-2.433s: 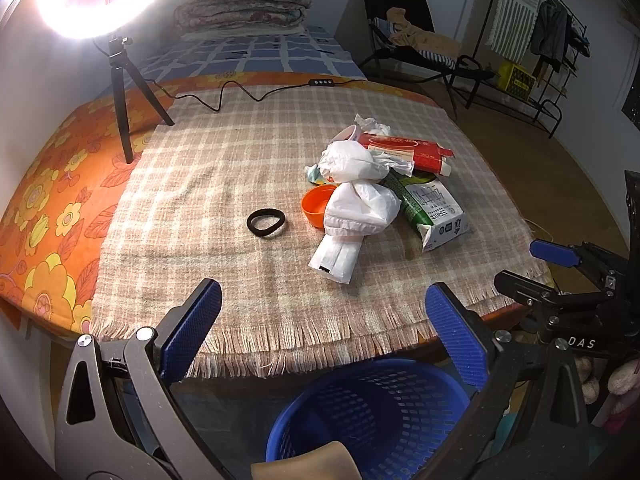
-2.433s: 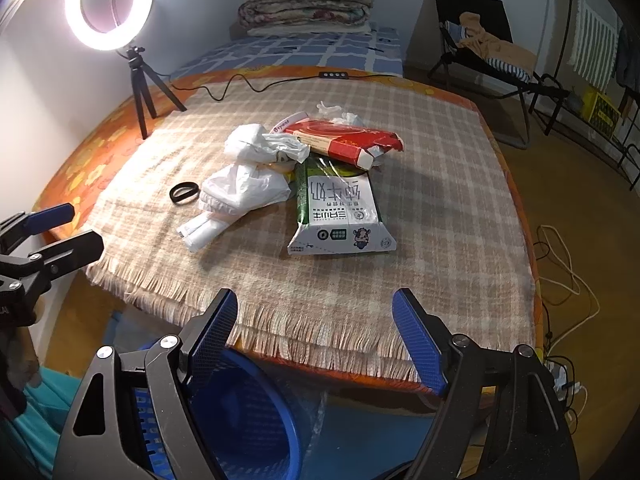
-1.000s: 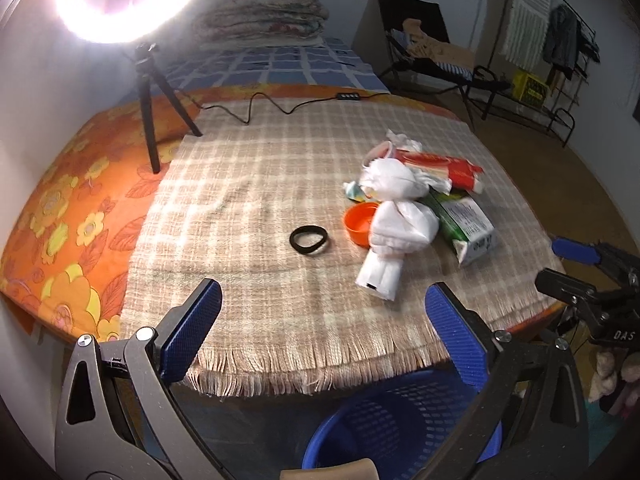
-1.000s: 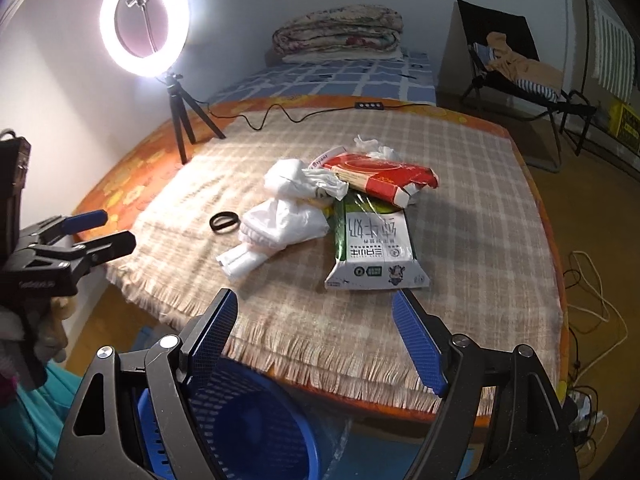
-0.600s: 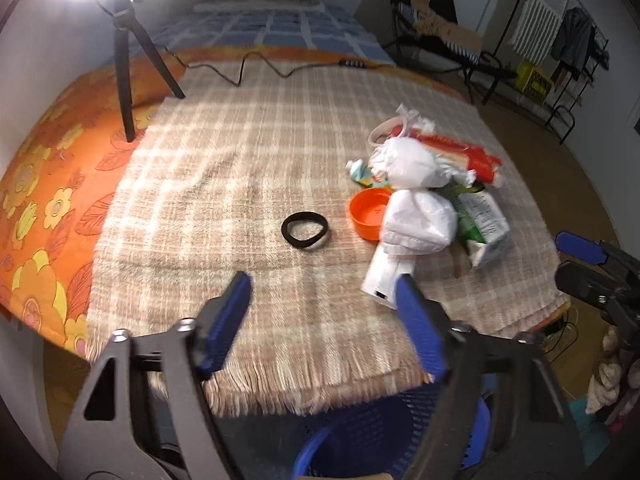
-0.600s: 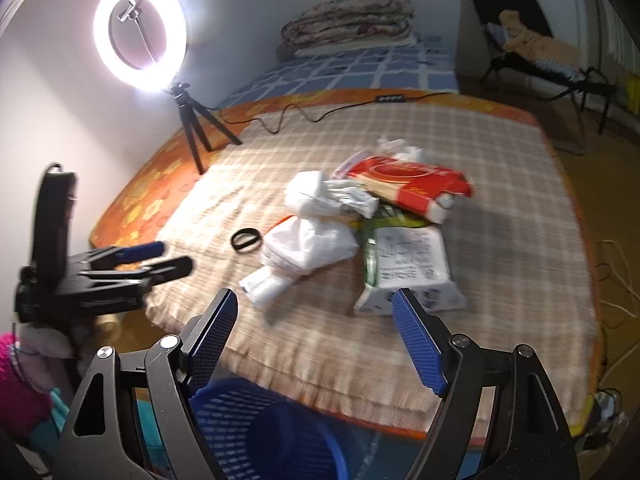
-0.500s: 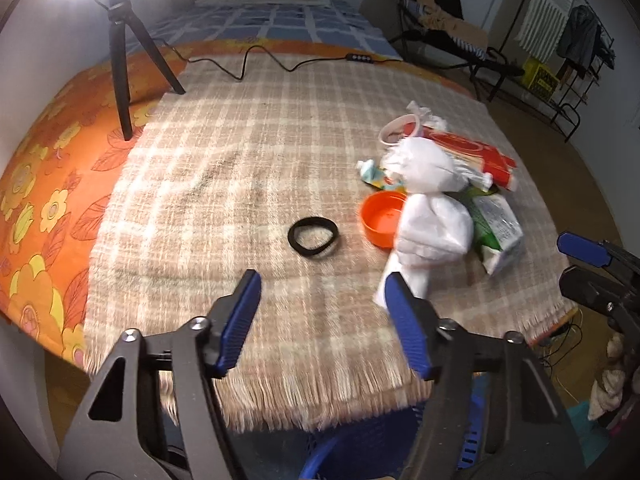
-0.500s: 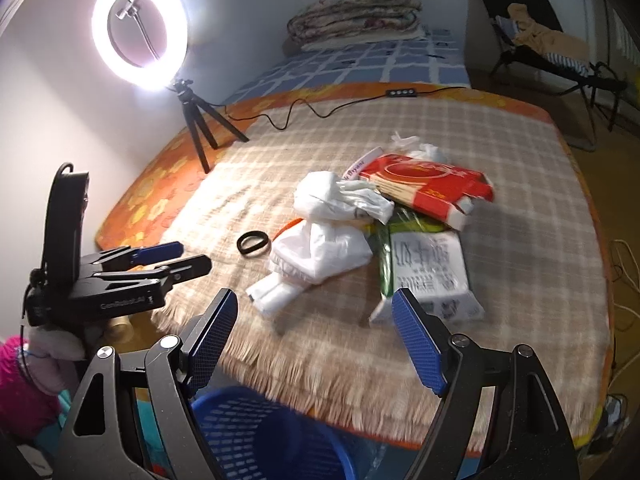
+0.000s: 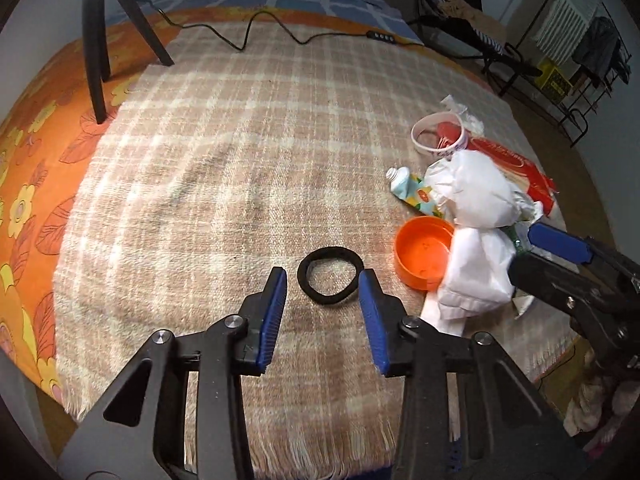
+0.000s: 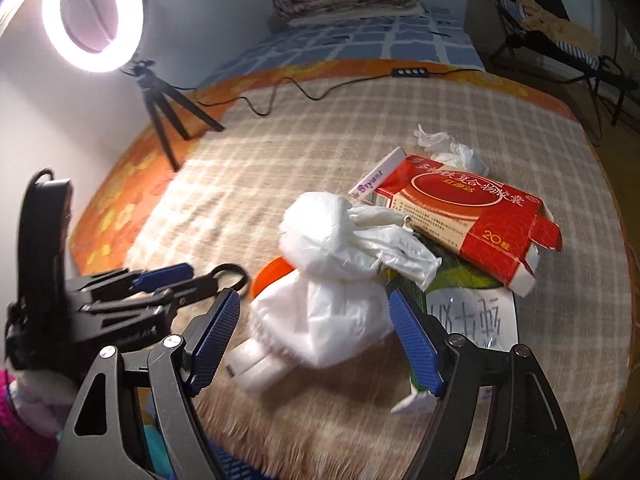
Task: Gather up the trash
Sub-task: 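Grasp the black hair tie with the left tool while the right tool grasps the white plastic bag, then carry the hair tie and white bag over the blue basket with both tools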
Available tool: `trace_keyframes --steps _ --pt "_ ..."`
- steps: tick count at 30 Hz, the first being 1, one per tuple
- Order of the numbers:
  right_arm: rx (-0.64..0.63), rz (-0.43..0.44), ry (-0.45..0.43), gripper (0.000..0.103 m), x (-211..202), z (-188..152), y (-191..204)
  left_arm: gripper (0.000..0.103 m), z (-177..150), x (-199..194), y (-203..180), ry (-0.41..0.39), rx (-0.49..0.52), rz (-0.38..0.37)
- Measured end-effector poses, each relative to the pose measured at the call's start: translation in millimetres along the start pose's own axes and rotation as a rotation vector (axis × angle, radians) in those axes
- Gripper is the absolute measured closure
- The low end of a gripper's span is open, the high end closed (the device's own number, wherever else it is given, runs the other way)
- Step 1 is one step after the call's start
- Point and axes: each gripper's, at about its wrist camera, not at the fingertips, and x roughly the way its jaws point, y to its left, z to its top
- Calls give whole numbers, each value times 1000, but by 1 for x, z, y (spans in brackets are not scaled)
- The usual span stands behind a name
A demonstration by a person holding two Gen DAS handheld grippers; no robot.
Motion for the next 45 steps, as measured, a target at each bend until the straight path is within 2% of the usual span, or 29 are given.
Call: trace_keyframes --steps 6,8,9,12,14,15,17,20,28,36,45 --pt "4 -30 24 26 19 5 1 74 1 14 2 18 30 12" --pt "9 -31 31 30 23 7 0 75 1 21 2 23 41 31" --pt "8 -34 36 32 26 8 0 81 1 24 4 30 39 30" --pt "19 -30 49 44 31 9 -4 91 2 27 2 23 42 41" --pt "37 -7 56 58 33 7 -7 97 2 28 0 20 48 44" --pt "43 2 56 62 32 8 -8 98 2 28 -1 17 48 45" --pt "56 28 52 76 30 7 -9 99 0 27 1 10 46 45" --pt "47 42 35 80 23 7 -7 99 -3 20 0 1 55 46" --pt "20 70 -9 82 1 4 1 100 -5 -8 -9 -45 65 43" --pt "-34 96 -71 82 -41 -6 14 100 -12 -47 -2 -109 67 5" --pt "-104 103 -61 82 -83 -50 18 100 -60 -83 -17 -111 116 -41"
